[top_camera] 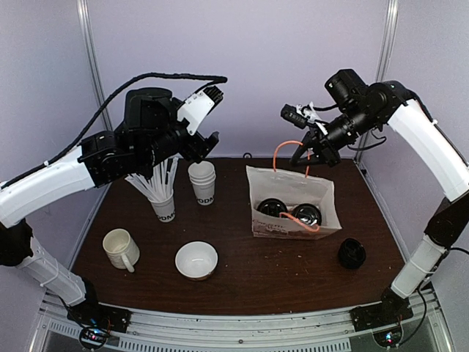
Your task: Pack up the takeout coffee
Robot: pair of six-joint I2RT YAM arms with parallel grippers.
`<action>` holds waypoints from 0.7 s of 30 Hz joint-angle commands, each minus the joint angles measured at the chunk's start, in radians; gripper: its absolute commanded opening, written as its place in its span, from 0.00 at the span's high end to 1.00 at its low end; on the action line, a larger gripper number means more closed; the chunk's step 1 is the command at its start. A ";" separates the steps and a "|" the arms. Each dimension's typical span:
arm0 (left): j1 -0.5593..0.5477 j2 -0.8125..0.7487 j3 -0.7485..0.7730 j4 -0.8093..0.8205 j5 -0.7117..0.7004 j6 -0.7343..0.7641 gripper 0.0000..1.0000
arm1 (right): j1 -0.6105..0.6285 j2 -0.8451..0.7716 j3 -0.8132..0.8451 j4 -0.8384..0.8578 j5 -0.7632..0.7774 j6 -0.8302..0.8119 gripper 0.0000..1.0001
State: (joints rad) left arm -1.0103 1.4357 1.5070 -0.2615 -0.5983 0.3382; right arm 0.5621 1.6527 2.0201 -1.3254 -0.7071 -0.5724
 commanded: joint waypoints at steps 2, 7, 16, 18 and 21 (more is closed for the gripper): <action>0.005 0.004 0.020 0.051 0.010 0.008 0.11 | 0.021 -0.091 -0.019 -0.159 -0.153 -0.147 1.00; 0.005 0.029 0.047 0.034 0.018 0.001 0.11 | 0.038 -0.114 -0.091 -0.214 -0.203 -0.220 1.00; 0.005 0.045 0.072 0.035 0.024 -0.002 0.11 | 0.107 -0.120 -0.136 -0.295 -0.292 -0.297 0.99; 0.005 0.046 0.069 0.041 0.020 0.002 0.11 | 0.114 -0.121 -0.137 -0.274 -0.291 -0.276 0.99; 0.005 0.043 0.062 0.041 0.031 0.009 0.11 | 0.114 -0.105 -0.102 -0.262 -0.234 -0.262 1.00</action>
State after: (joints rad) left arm -1.0103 1.4776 1.5471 -0.2619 -0.5842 0.3412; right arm 0.6685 1.5440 1.8885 -1.5875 -0.9516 -0.8288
